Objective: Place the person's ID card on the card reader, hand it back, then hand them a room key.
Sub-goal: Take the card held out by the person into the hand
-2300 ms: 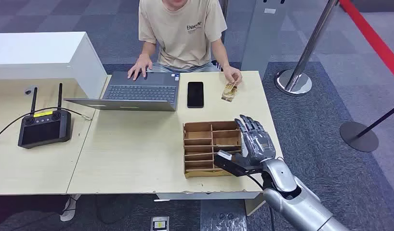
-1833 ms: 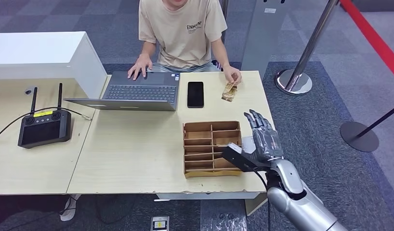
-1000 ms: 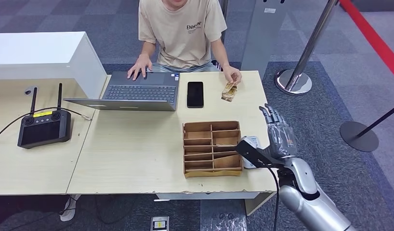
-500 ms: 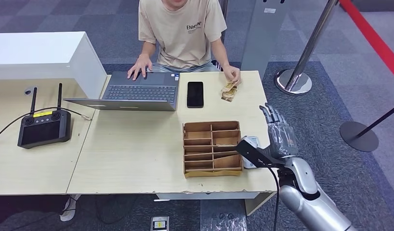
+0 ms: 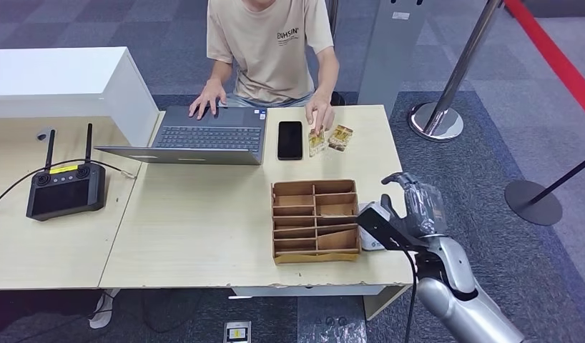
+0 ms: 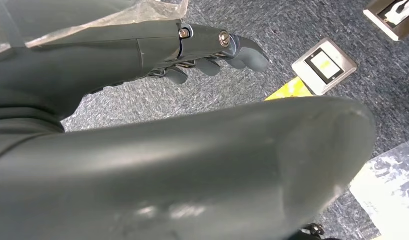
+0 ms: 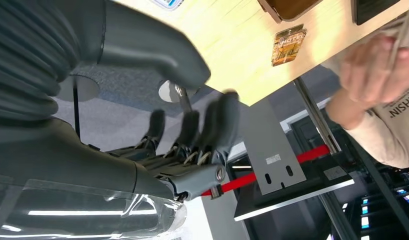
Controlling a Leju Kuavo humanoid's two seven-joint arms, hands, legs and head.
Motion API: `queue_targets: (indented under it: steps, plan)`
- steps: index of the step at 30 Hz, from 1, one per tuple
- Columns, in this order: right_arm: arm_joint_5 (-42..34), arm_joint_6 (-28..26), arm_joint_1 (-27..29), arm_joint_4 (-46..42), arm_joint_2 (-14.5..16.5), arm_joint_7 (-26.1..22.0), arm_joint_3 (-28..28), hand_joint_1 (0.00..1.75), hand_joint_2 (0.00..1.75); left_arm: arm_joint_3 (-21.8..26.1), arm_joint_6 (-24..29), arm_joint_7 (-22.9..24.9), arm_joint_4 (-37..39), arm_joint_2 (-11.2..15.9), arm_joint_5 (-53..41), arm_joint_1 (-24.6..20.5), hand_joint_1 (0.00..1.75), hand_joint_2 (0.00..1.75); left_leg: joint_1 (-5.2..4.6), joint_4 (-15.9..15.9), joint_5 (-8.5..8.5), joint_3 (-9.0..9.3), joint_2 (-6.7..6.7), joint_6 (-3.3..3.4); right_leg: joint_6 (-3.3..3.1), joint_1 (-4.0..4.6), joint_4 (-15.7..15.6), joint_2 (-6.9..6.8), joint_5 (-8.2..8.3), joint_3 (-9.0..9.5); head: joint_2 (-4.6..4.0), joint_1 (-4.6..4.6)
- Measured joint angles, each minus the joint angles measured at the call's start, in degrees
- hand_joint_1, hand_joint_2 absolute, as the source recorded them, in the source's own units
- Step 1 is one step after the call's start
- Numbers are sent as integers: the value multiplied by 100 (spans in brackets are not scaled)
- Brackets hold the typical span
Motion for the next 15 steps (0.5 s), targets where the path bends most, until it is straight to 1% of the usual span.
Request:
queue_targets:
  steps: [15]
  plan:
    - [0,4,51,-22,2,-47,-69,175,175,0,0,-5,0,0,-15,-1,0,0,0,0,0,0,0,0,0,0,0,0,0,0,0,0]
